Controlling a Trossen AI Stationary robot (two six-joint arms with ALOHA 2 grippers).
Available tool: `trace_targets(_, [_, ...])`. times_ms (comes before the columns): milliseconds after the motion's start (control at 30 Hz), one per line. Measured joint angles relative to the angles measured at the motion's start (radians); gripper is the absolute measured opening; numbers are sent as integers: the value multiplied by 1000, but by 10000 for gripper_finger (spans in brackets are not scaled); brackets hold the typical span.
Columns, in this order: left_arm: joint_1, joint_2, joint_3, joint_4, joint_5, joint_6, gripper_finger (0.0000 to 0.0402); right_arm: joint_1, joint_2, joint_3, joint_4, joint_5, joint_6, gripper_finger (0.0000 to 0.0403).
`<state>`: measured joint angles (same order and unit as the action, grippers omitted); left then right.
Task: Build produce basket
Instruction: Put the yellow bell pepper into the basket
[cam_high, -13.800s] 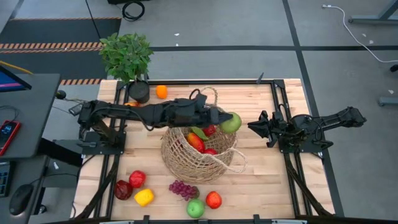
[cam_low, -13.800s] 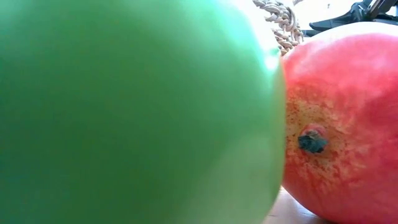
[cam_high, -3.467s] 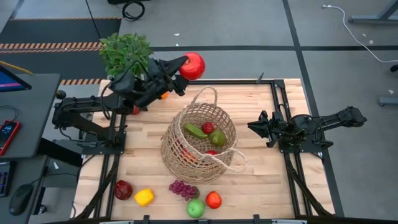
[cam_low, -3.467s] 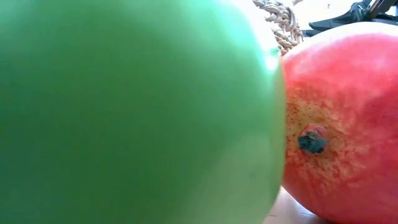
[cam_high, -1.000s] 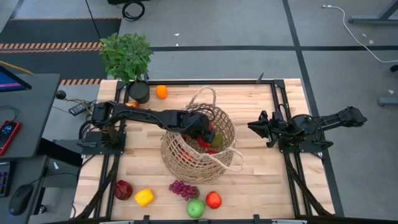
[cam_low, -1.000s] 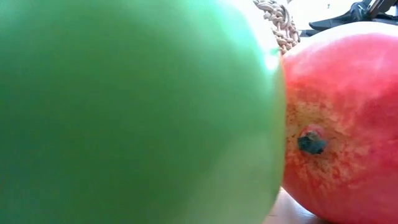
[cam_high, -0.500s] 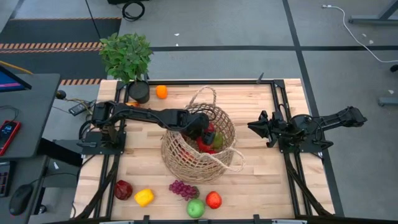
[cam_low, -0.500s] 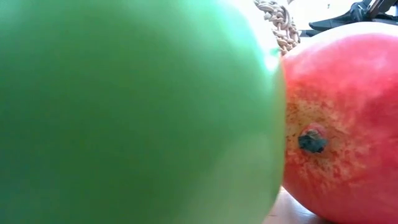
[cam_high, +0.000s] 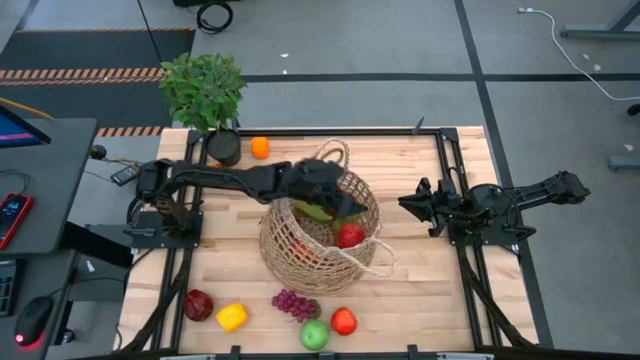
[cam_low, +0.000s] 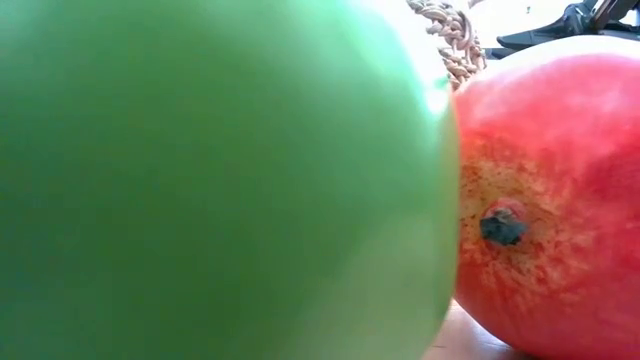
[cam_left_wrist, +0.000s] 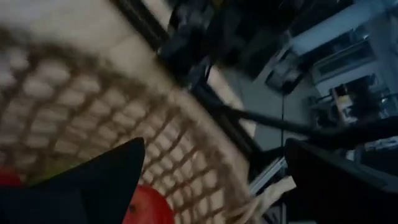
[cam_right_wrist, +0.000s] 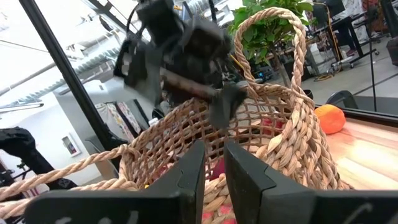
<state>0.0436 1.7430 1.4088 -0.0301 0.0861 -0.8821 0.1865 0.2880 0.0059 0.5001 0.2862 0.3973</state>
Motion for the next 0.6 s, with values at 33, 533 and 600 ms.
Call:
trace_targets(33, [7,-16,-1,1,-3,2,392,0,0,0,0,0,0,64])
trace_targets(533, [25,-396,1,-26,-116,316,392,0,0,0,0,0,0,64])
trace_targets(600, [11,-451,2,-177,-148,349,392,0,0,0,1,0,0,64])
